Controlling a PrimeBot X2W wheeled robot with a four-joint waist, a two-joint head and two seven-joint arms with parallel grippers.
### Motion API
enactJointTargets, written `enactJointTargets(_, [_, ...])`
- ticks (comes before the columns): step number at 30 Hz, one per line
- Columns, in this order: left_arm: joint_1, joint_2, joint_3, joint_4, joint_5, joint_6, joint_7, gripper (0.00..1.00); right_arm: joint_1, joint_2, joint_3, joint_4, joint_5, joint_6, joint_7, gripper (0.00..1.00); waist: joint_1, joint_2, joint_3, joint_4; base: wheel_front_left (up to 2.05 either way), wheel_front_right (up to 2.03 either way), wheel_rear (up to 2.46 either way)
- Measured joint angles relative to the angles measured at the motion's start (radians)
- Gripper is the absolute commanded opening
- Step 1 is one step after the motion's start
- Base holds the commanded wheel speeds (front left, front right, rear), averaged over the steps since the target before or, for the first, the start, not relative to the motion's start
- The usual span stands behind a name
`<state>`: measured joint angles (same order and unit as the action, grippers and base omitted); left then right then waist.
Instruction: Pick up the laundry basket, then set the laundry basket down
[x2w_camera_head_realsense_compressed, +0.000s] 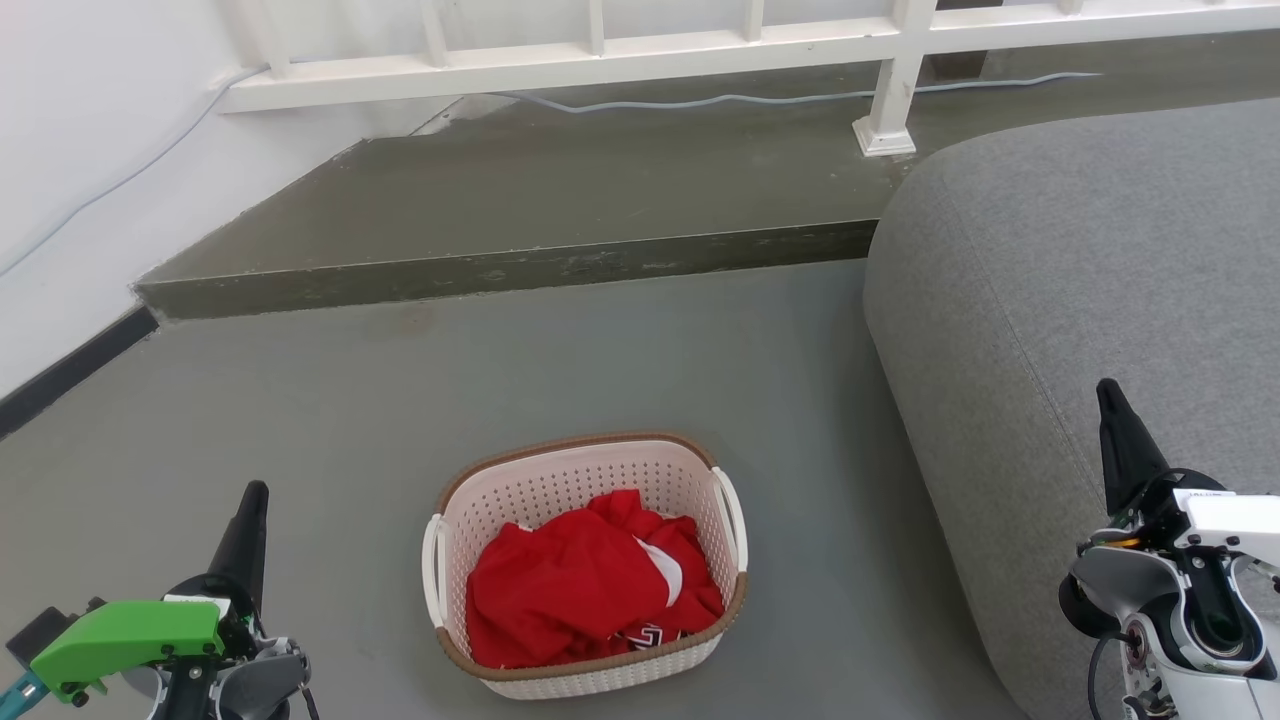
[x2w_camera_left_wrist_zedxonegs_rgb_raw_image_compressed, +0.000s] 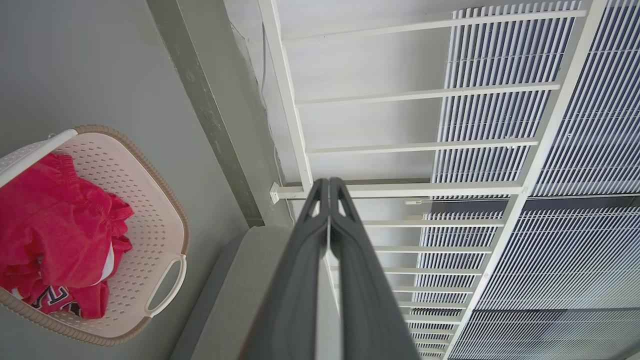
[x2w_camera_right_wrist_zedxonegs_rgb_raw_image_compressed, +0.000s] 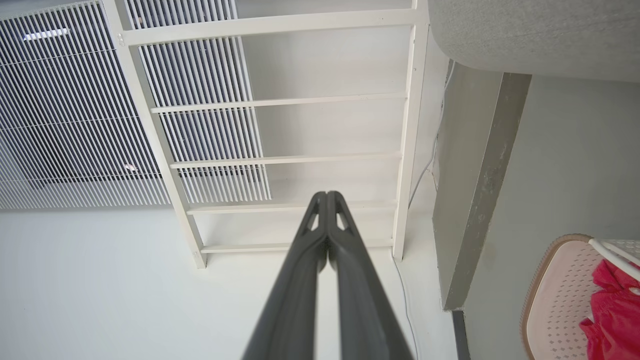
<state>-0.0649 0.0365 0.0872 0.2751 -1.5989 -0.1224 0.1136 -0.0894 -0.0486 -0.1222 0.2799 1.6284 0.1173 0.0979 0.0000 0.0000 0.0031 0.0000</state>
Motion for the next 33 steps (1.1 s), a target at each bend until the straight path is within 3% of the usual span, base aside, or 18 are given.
enactJointTargets(33, [0.000, 0.000, 0.000, 0.000, 0.000, 0.000, 0.000, 0.00, 0.000, 0.001, -0.001, 0.000, 0.000, 0.000, 0.000, 0.00, 0.0000, 0.0000, 0.000, 0.000, 0.00, 0.00, 0.00])
